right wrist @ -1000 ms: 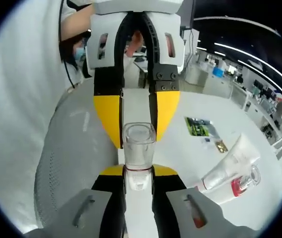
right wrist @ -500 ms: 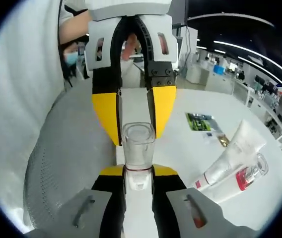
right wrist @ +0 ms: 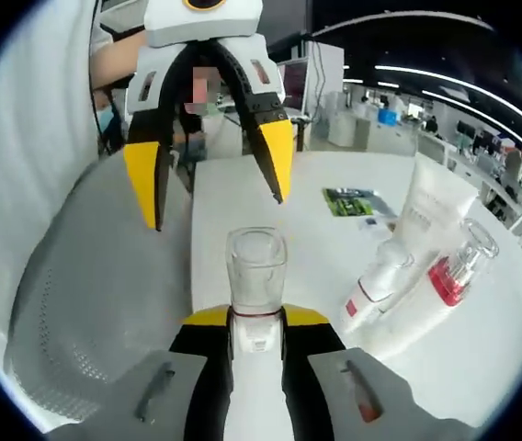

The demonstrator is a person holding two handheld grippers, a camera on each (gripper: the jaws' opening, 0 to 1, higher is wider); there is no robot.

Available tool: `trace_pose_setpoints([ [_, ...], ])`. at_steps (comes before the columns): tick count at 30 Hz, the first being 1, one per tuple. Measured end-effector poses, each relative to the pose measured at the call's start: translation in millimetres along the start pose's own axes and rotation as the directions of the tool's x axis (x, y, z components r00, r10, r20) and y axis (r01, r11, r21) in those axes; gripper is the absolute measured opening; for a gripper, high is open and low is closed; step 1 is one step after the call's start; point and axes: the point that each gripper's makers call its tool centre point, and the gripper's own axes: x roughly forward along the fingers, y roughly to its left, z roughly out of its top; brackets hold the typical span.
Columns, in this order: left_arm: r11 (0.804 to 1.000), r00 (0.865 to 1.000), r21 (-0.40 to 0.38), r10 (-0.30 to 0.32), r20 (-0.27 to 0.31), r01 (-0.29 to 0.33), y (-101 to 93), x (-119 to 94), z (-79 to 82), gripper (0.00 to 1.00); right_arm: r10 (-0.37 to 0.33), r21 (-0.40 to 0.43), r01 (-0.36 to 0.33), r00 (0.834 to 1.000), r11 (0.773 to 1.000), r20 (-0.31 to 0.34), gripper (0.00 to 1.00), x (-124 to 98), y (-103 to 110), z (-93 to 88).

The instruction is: Arrange the skincare products in the storage area until every visible bottle or jar stands upright without overlapping.

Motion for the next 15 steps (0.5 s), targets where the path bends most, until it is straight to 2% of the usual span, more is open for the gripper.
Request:
trace_pose_setpoints([
  [6, 0.995, 0.999, -0.085, 0.048, 0.025, -0.045, 10.9, -3.3, -8.3, 0.59, -0.026, 0.026, 0.026, 1.0, 0.999, -0.003, 0.18, 2.6, -8.6, -15.5],
  [9, 0.986, 0.996, -0.149, 0.079, 0.038, -0.073, 18.2, -6.4, -15.8, 0.62, -0.039, 0.042, 0.038, 0.999, 0.998, 0.01, 0.18, 3.6, -13.2, -19.8],
  [15, 0.971, 0.991, -0.212, 0.125, 0.044, -0.113, 23.4, -12.4, -24.9, 0.68, -0.048, 0.055, 0.046, 0.998, 0.997, 0.03, 0.18, 5.3, -21.2, -23.9],
])
